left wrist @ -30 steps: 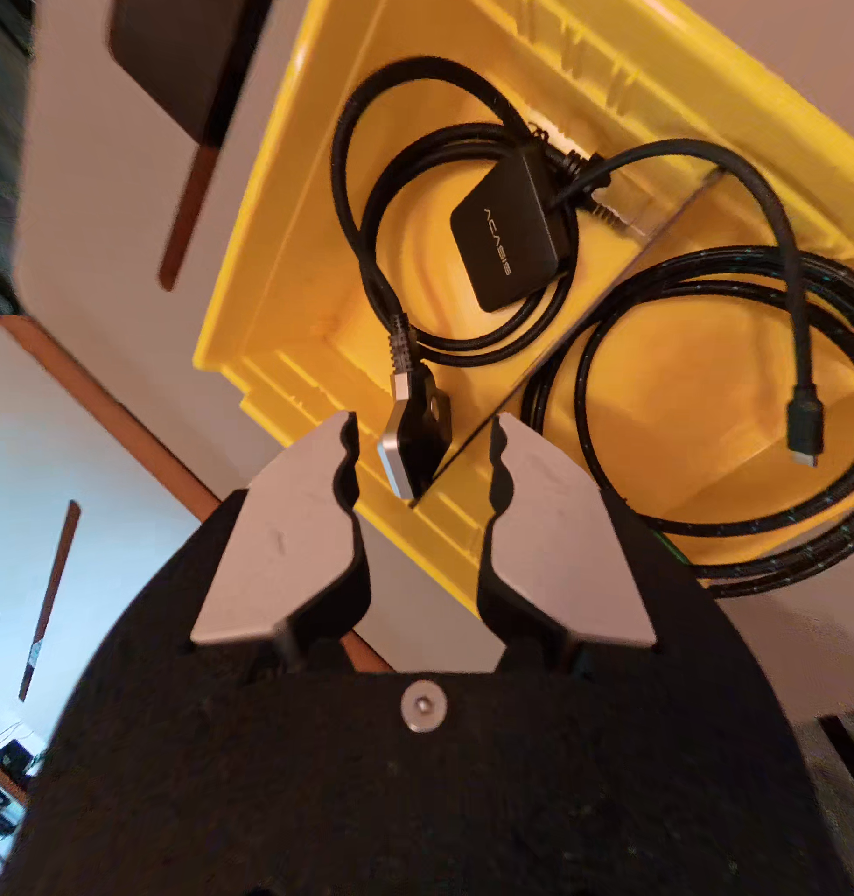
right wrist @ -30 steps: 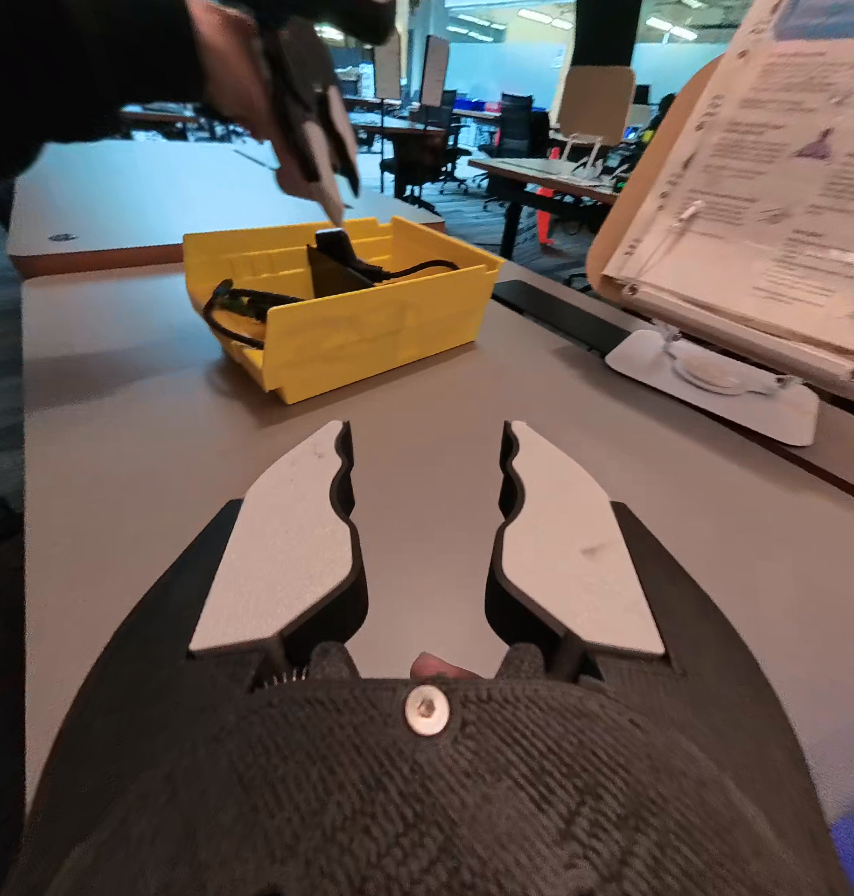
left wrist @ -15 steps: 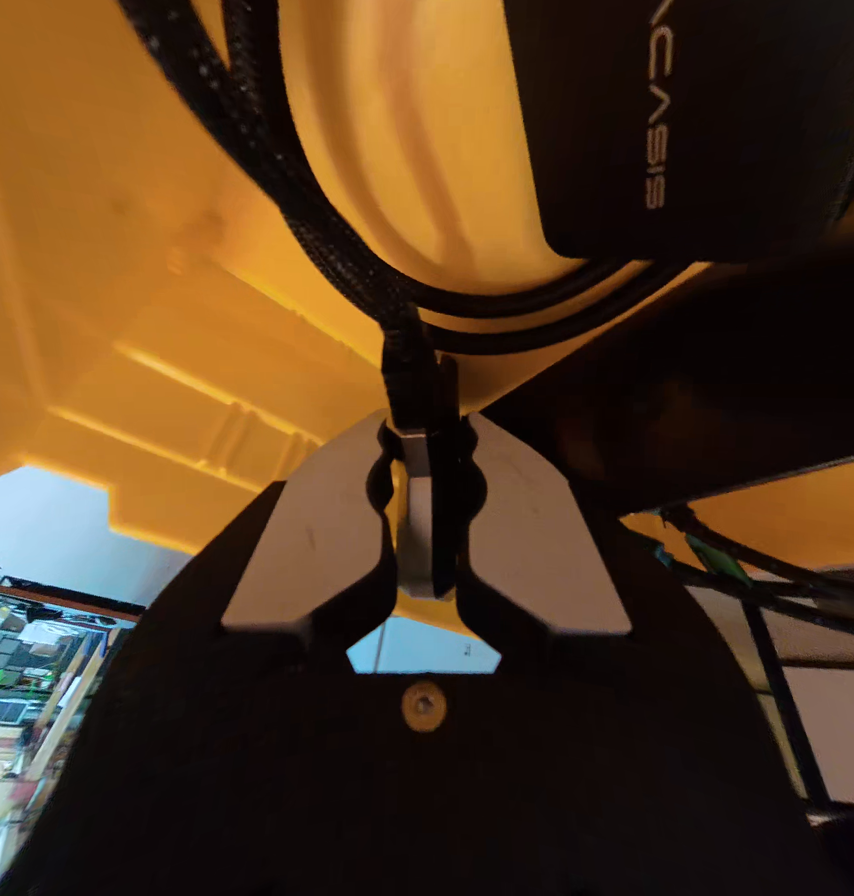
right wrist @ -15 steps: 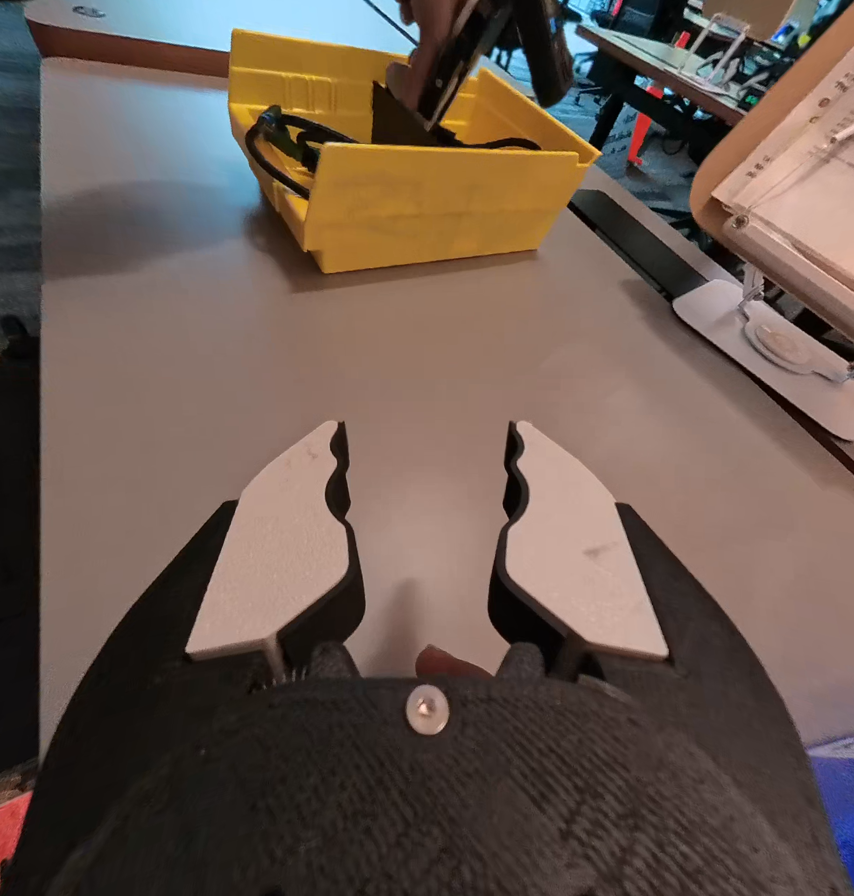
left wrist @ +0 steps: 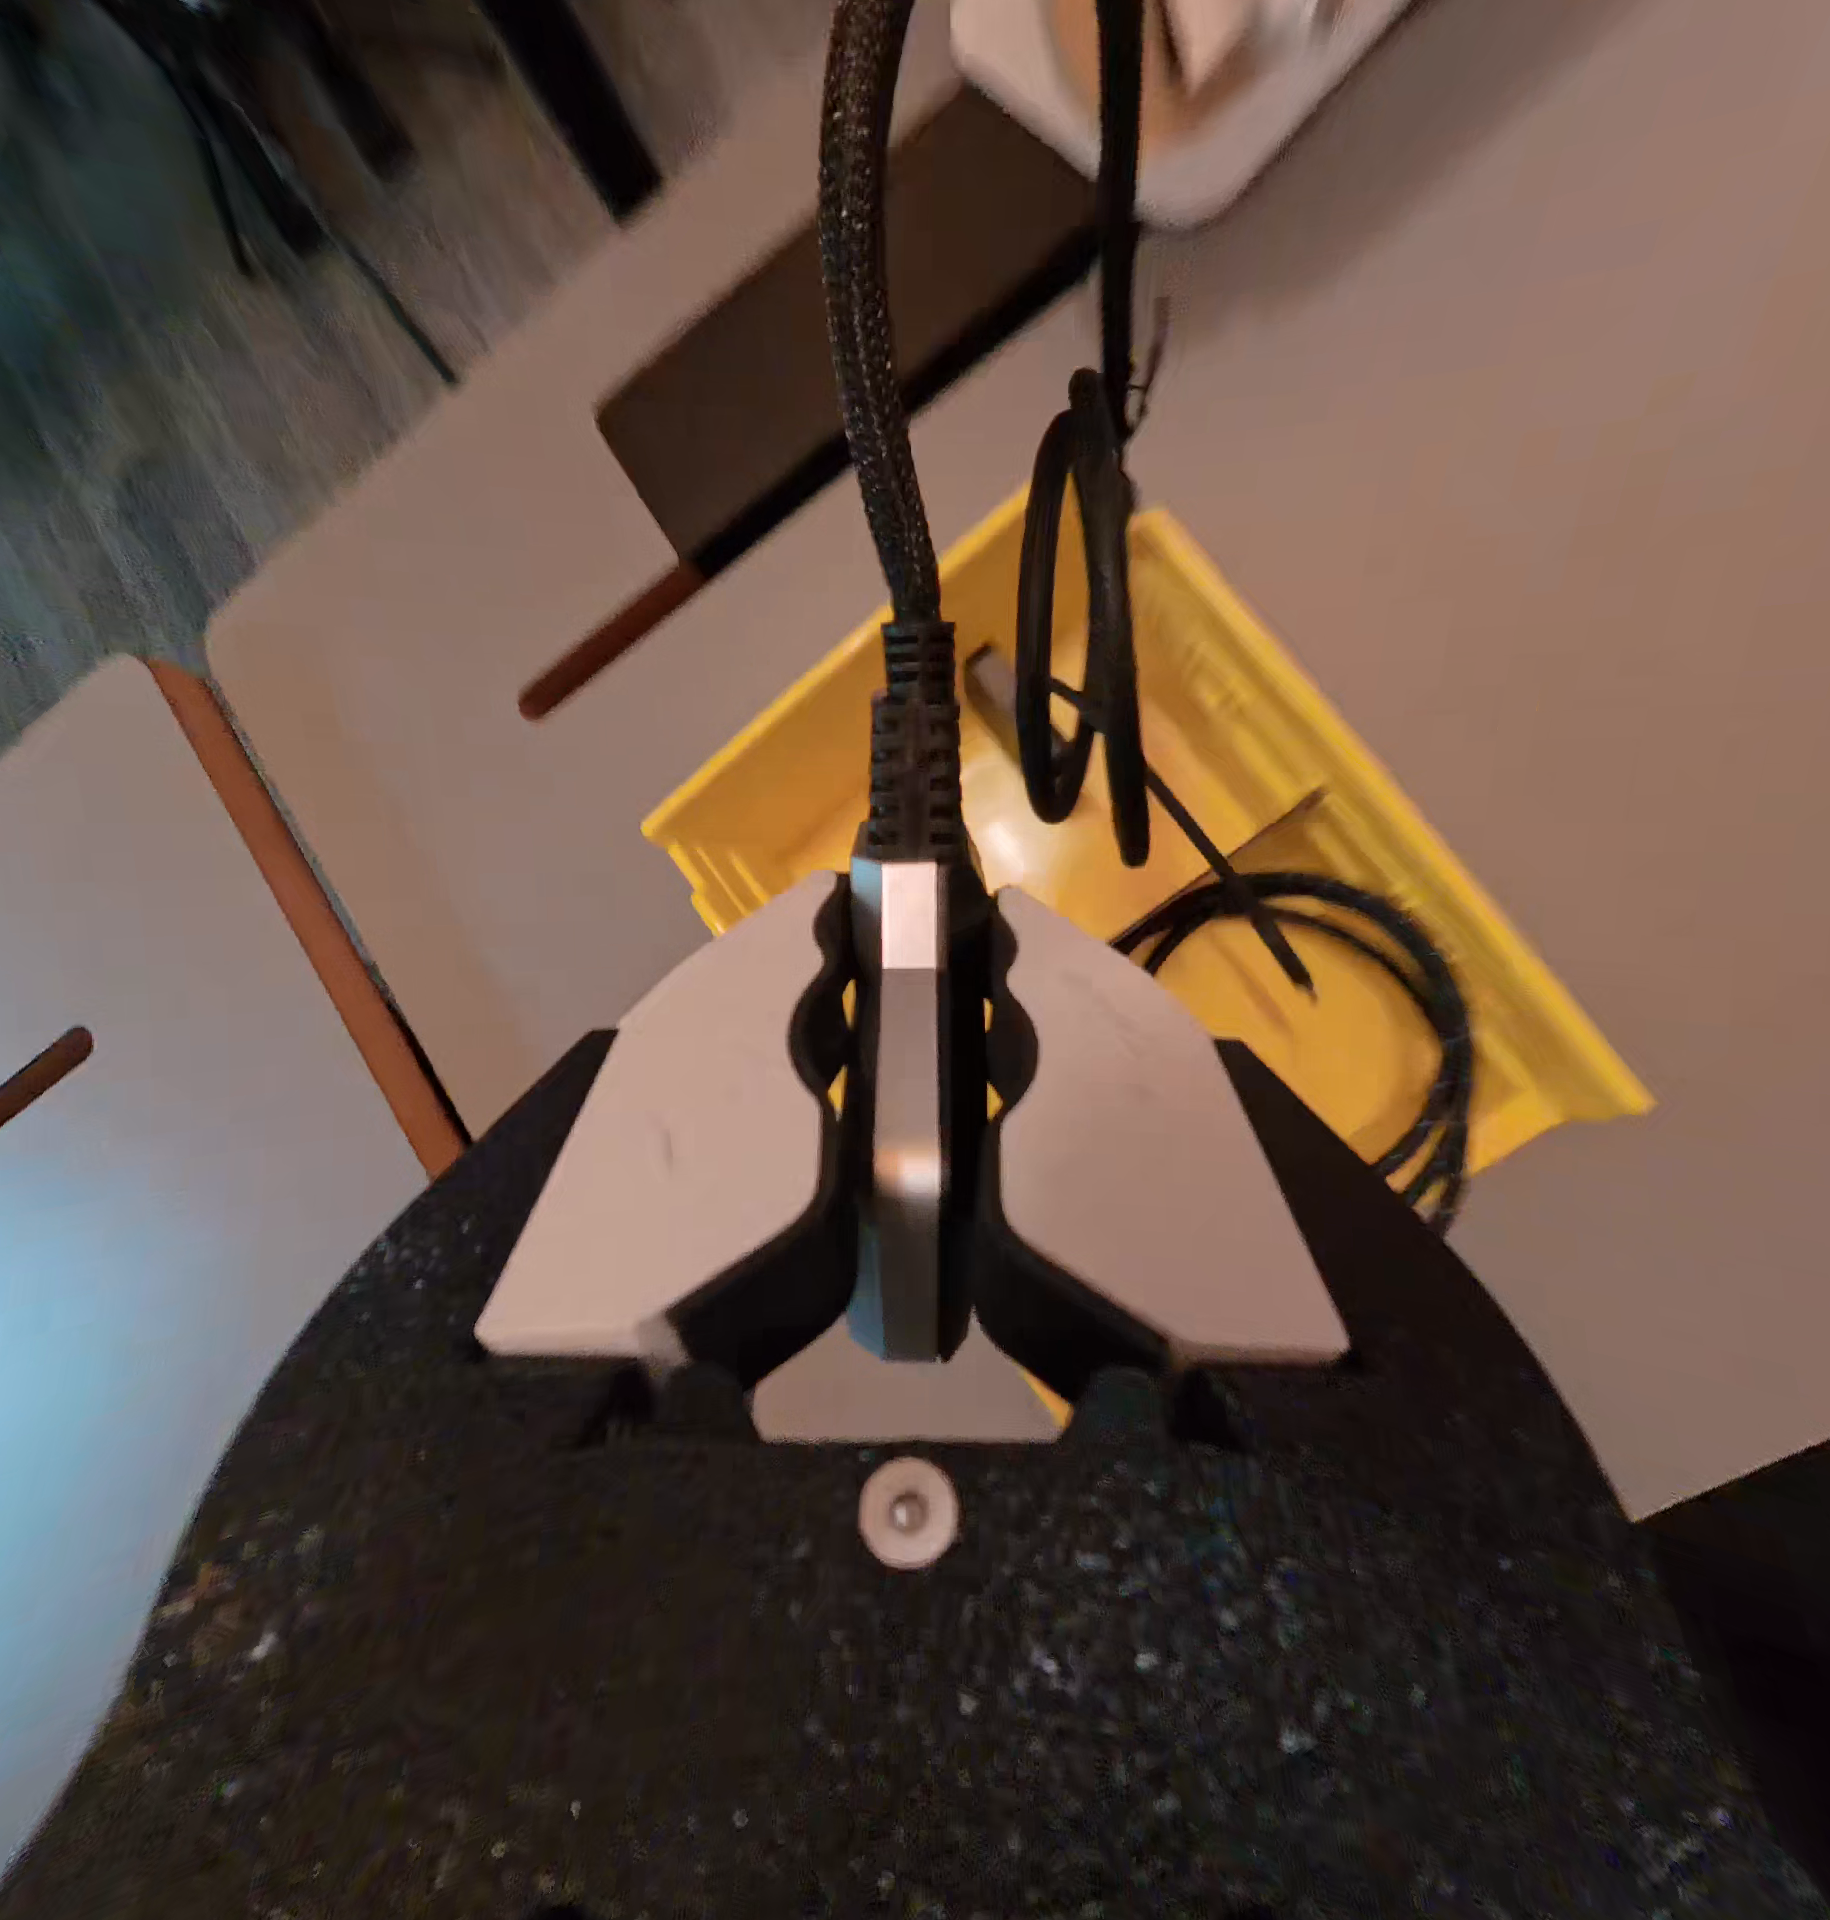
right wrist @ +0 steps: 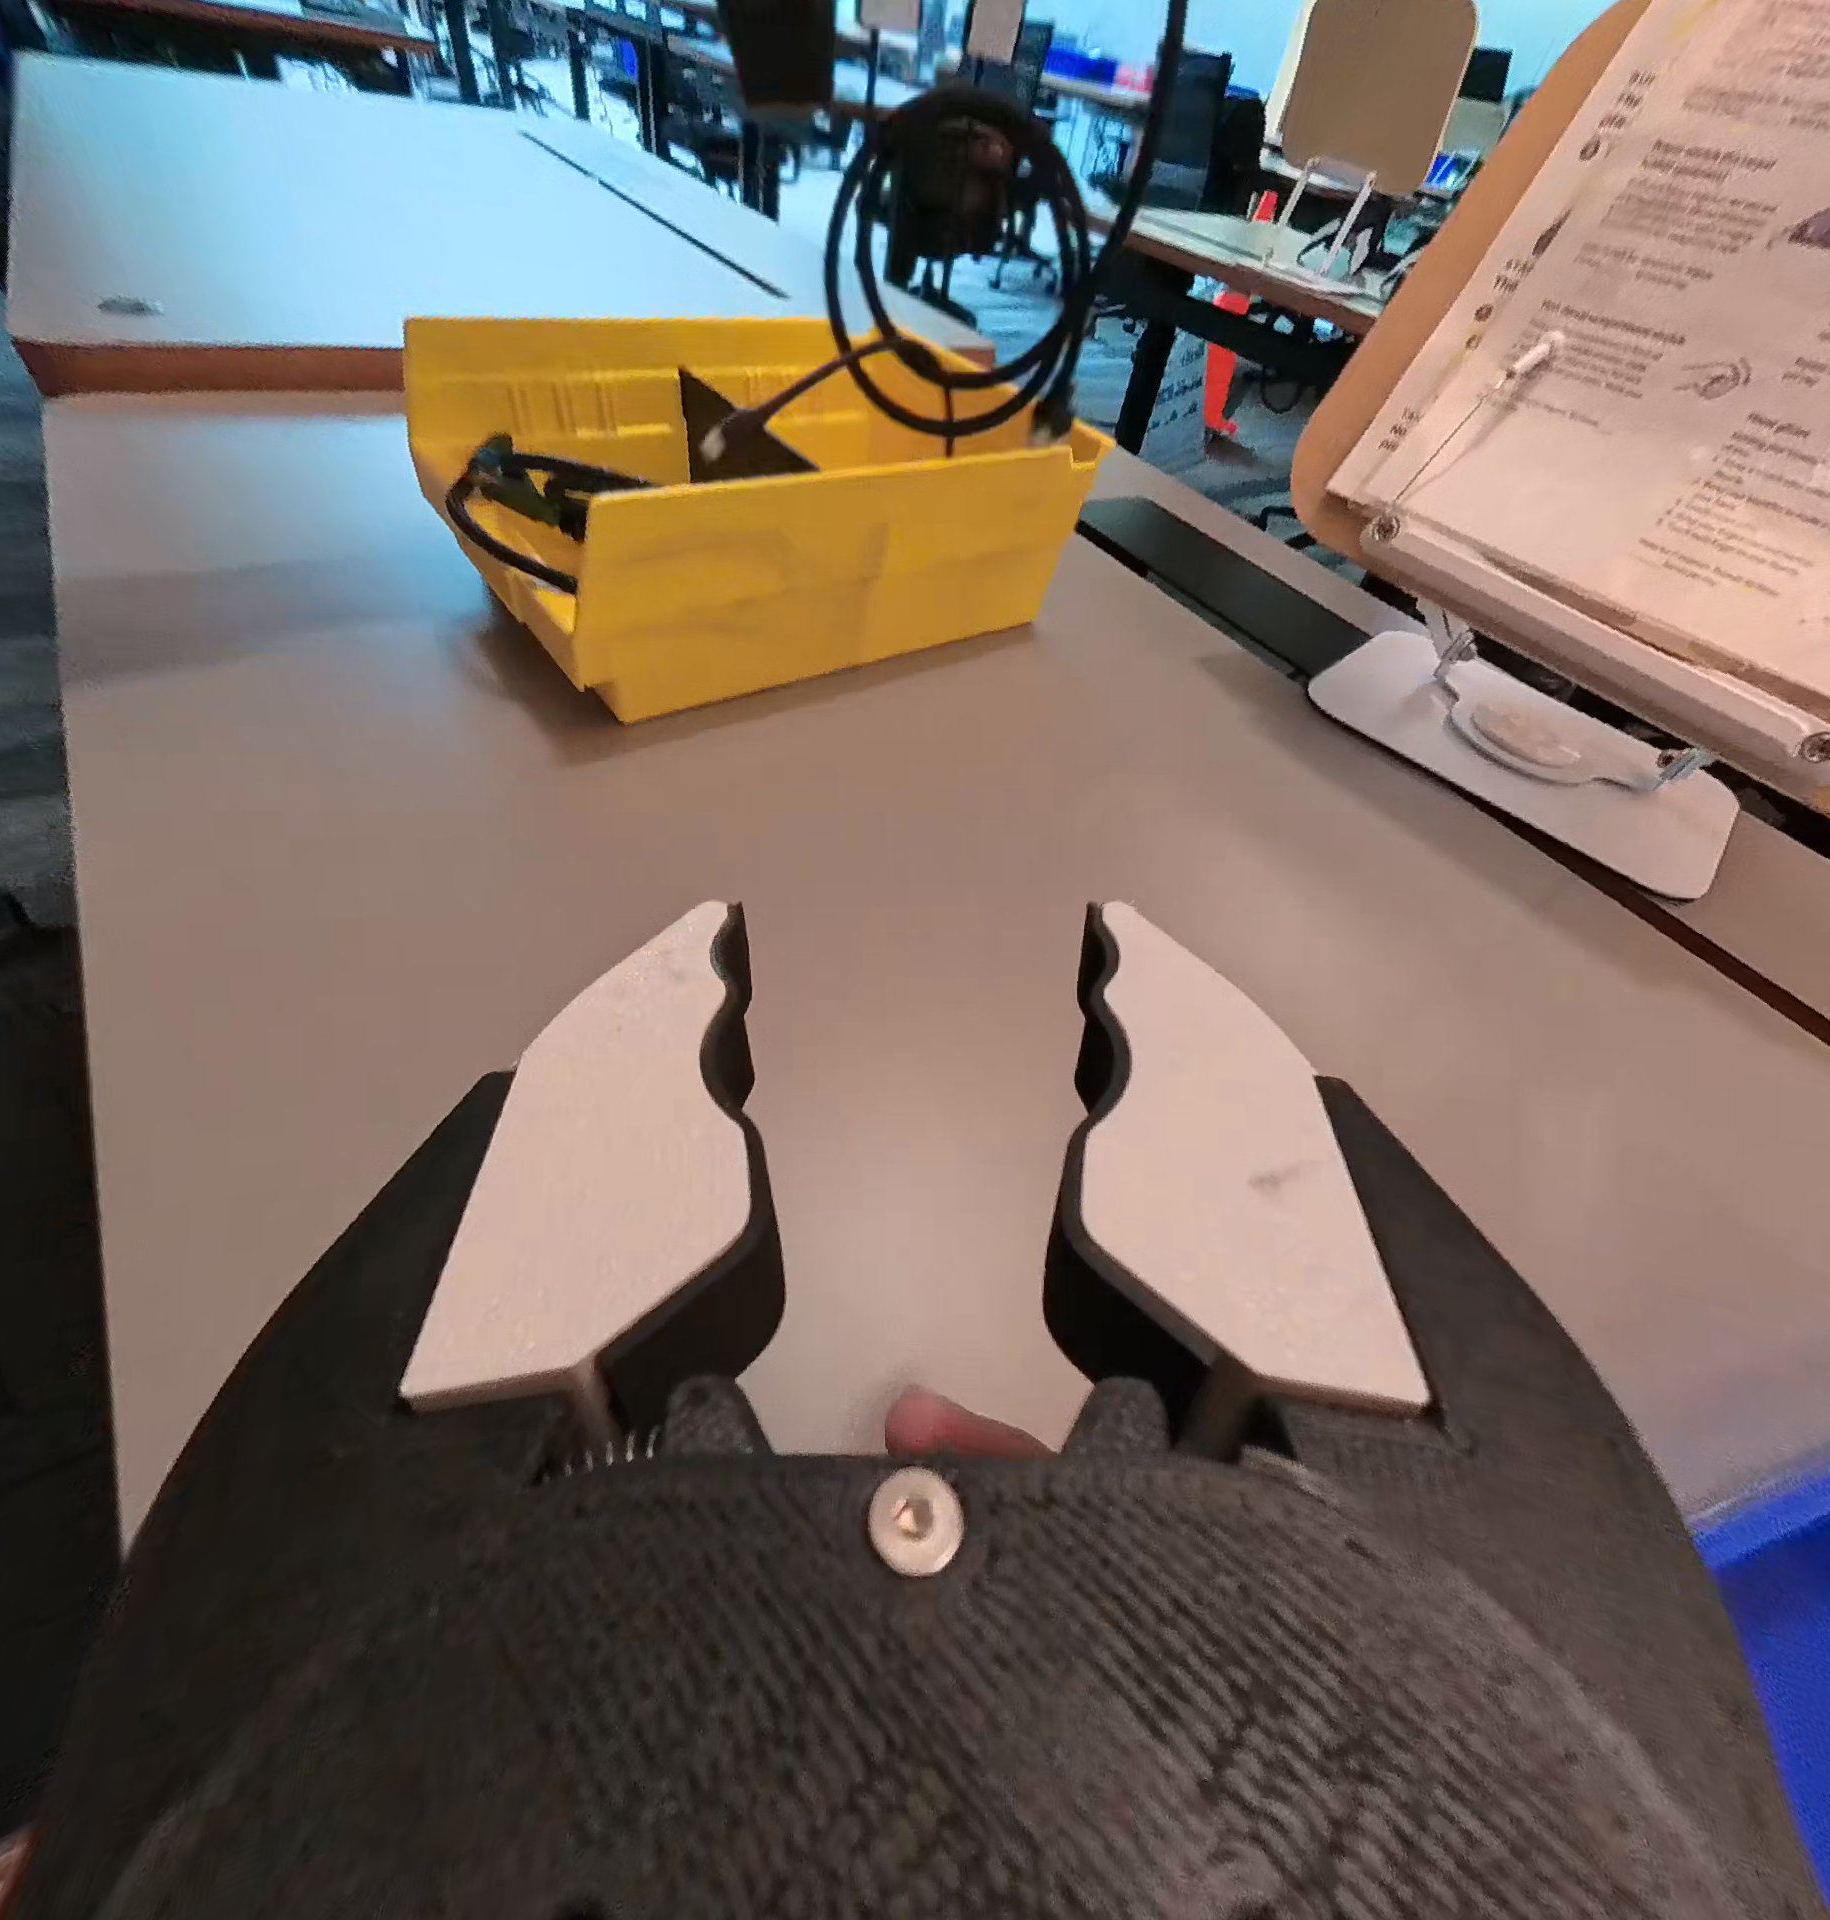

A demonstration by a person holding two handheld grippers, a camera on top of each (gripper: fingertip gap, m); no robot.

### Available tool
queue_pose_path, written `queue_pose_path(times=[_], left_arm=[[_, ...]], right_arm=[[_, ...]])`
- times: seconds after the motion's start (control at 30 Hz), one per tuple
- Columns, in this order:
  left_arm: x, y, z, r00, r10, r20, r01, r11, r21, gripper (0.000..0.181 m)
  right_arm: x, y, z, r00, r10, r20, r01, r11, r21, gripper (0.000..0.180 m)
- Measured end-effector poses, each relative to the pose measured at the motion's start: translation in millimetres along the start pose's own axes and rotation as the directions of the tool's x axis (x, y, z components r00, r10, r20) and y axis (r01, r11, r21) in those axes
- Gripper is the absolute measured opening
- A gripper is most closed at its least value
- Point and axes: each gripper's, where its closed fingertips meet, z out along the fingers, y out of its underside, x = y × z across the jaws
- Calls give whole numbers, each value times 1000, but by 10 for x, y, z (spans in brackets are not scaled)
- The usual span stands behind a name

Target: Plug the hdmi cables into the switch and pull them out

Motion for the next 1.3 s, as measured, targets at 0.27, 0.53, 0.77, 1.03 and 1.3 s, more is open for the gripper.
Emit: queue_pose_path(times=[0.27,0.53,0.77,1.03,1.3], left_arm=[[647,-441,-1051,939,-143,-311,264,881,392,22],[1421,-442,-1225,855,-138,-500,438,707,555,19],[529,163,-584,862,-462,-211,496,680,540,22],[758,226,-570,919,-346,-191,392,737,551,22],[1934,-189,-767,841,-26,-541,414,675,611,22]], right_arm=[[-315,-448,-81,997,34,70,-45,985,164,62],[-620,-870,-331,967,97,238,-179,918,354,68],[-358,-596,-333,976,153,155,-190,945,266,62],[-255,-654,-339,977,162,139,-198,932,303,60],[-658,-1000,-438,970,73,231,-158,912,379,76]])
